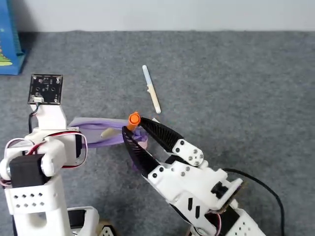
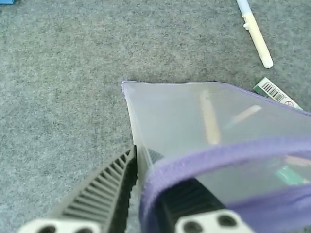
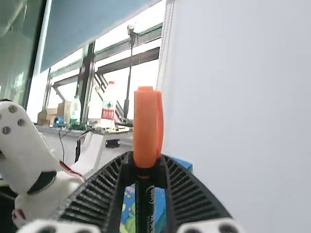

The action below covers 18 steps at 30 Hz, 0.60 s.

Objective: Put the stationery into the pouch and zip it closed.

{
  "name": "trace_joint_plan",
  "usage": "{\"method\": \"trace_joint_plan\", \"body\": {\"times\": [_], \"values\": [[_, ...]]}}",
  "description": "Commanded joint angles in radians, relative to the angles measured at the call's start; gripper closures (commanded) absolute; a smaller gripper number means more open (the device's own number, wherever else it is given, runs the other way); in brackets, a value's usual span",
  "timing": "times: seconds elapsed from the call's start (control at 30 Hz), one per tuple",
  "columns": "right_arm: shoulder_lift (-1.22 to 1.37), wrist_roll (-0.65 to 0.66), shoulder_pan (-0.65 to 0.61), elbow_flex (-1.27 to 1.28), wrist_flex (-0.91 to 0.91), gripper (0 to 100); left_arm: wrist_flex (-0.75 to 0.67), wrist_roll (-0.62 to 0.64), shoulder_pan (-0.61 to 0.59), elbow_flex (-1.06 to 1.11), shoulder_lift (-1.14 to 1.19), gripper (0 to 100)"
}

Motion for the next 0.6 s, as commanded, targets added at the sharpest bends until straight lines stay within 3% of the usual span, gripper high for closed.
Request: {"method": "trace_joint_plan", "body": {"times": [0.0, 0.43, 0.57], "values": [[0.047, 0.011, -0.007, -0.015, -0.094, 99.1, -0.002, 0.006, -0.006, -0.005, 0.002, 99], [0.493, 0.012, -0.022, -0.066, -0.394, 99.1, -0.002, 0.006, -0.008, -0.004, 0.002, 99], [0.559, 0.017, -0.024, -0.069, -0.378, 98.0, -0.002, 0.006, -0.008, -0.004, 0.002, 99]]}}
